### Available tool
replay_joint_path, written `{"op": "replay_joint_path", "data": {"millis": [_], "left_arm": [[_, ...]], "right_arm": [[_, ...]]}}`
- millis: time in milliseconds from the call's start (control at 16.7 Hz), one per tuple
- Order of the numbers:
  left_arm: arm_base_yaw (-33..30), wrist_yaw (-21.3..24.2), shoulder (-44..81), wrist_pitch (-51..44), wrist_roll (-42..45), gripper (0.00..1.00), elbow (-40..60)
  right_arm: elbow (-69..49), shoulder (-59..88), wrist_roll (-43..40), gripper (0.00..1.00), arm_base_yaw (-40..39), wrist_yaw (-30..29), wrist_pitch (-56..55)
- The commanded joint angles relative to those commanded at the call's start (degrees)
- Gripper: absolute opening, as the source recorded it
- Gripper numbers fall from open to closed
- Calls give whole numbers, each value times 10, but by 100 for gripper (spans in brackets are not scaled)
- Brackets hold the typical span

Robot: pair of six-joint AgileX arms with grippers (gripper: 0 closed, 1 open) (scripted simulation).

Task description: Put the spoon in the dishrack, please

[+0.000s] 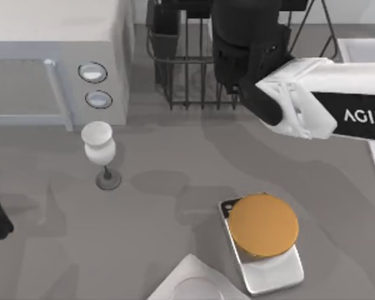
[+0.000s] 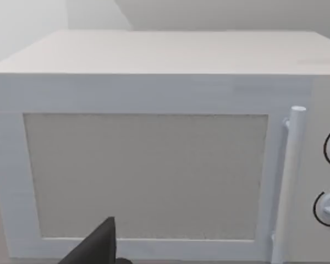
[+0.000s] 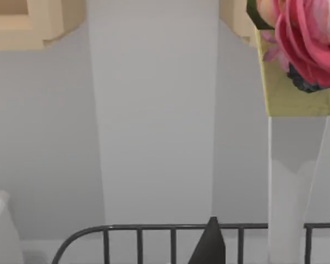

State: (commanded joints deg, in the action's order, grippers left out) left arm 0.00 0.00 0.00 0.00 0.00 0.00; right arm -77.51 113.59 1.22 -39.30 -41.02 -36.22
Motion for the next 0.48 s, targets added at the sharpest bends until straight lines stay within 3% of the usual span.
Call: {"op": "replay_joint_path", "data": {"millis": [420, 480], "left_arm": [[0, 0, 0, 0, 0, 100, 0], [0, 0, 0, 0, 0, 100, 0]], "right_arm": [[11, 35, -2, 0, 31, 29, -39], [11, 35, -2, 8, 31, 29, -39]]}}
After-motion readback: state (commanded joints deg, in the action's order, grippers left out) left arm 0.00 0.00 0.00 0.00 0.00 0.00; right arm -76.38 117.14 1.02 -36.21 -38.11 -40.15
